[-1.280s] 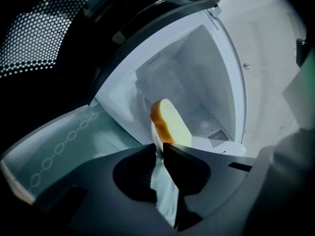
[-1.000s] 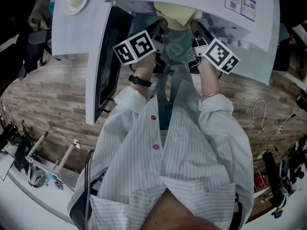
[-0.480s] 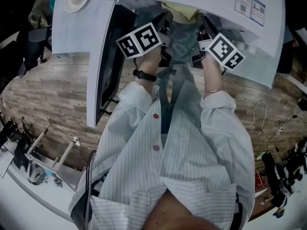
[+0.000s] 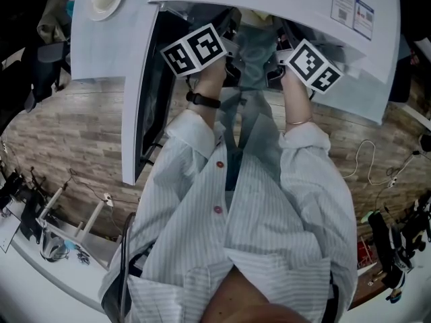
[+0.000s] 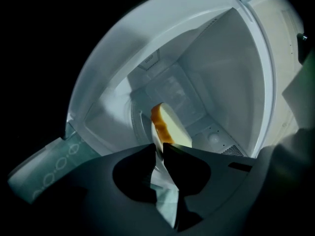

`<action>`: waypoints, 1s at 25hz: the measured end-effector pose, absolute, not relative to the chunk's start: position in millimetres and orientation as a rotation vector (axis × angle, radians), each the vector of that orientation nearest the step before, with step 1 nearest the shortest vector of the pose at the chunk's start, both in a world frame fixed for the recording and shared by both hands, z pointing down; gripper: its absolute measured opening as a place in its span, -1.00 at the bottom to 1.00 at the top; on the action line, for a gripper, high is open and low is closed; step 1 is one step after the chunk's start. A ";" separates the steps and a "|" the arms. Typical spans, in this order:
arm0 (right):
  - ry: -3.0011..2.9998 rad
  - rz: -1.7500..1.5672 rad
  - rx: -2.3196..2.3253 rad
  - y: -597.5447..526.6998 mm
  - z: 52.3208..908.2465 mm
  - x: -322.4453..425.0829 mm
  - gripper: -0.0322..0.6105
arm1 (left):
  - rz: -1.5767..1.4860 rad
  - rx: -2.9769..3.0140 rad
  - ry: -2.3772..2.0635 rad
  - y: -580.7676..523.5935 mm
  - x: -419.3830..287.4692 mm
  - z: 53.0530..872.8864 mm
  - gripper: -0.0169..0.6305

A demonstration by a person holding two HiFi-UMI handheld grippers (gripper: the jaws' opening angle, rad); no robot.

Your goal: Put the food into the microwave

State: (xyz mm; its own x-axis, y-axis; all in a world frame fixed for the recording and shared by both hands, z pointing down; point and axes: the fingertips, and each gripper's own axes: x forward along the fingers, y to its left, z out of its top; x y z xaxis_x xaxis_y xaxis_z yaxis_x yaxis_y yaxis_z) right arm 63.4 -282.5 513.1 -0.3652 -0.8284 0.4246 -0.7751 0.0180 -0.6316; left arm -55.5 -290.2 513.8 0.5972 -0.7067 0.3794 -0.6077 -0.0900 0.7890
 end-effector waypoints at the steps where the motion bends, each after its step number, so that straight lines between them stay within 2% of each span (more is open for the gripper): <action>1: 2.199 -1.276 -1.739 -283.9 513.0 63.1 -0.65 | -0.118 1.779 -1.080 -291.7 -55.8 513.6 -0.82; 20: 2.292 -1.100 -1.901 -292.2 507.5 60.5 -0.53 | 0.028 1.853 -1.192 -299.6 -57.3 510.7 -0.75; 25: 2.348 -1.040 -1.936 -291.7 506.0 56.9 -0.47 | 0.055 1.885 -1.199 -301.5 -52.9 506.2 -0.49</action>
State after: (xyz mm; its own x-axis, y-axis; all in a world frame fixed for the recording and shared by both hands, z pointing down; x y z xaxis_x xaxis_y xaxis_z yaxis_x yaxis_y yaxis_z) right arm 56.9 -291.7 506.0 -0.2736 -0.8538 0.4430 -0.9018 0.0675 -0.4269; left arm -52.9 -301.5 506.2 0.5341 -0.7117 0.4563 -0.7508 -0.1511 0.6431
